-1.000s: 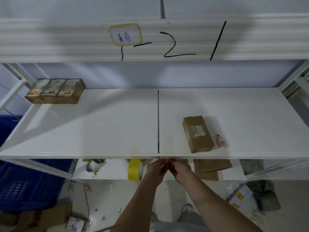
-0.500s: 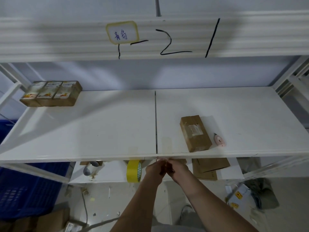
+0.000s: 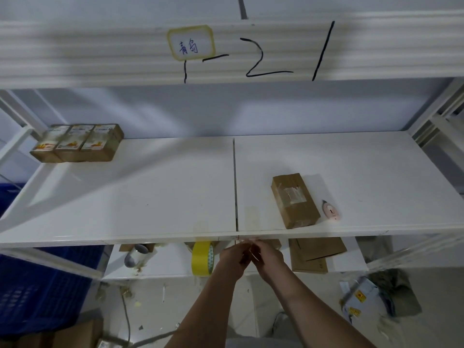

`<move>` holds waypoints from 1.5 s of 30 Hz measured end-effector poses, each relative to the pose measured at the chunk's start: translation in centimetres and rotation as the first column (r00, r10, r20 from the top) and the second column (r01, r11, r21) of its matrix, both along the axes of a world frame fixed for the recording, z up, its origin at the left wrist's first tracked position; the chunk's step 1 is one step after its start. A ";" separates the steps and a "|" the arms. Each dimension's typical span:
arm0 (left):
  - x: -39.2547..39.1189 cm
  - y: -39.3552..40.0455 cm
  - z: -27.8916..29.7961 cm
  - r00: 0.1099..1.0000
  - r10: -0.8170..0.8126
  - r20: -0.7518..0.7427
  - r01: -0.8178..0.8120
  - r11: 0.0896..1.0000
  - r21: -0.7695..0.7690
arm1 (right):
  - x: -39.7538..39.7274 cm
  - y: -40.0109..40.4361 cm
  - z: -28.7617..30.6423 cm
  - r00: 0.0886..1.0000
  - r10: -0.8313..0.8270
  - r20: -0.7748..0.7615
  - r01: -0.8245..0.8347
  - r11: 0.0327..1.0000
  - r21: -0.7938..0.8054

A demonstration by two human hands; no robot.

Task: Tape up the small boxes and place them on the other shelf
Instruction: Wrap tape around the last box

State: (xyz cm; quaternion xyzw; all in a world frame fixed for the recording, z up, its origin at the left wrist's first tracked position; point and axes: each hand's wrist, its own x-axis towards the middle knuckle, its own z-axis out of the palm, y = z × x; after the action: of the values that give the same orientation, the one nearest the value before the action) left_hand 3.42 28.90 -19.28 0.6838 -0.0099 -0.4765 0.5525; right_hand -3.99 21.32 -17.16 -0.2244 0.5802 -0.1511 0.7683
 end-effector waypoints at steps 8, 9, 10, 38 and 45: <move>-0.3 -0.5 2.5 0.855 0.344 -0.388 -0.353 0.934 0.050 | 1.4 0.8 1.5 0.986 0.001 -0.164 -0.007 0.999 -0.032; -0.1 -0.6 2.6 0.857 0.322 -0.402 -0.328 0.943 0.057 | 1.4 0.8 1.8 0.985 0.007 -0.170 -0.014 0.999 -0.036; -0.1 -0.5 3.0 0.864 0.312 -0.394 -0.312 0.948 0.067 | 1.4 0.8 2.0 0.985 0.011 -0.174 -0.019 0.999 -0.043; -0.5 -0.8 9.0 0.832 0.289 -0.474 -0.249 0.957 0.146 | 0.3 1.2 6.9 0.983 0.104 -0.154 -0.116 0.991 -0.072; -0.8 -1.1 10.8 0.861 0.280 -0.424 -0.267 0.959 0.091 | 0.0 0.3 9.1 0.941 0.207 -0.268 -0.250 0.958 -0.139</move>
State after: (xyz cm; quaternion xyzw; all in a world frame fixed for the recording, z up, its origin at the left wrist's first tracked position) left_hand 2.62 27.81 -8.46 0.5633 0.2173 -0.5331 0.5927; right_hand -4.02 21.64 -8.05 -0.3730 0.6272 -0.0803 0.6790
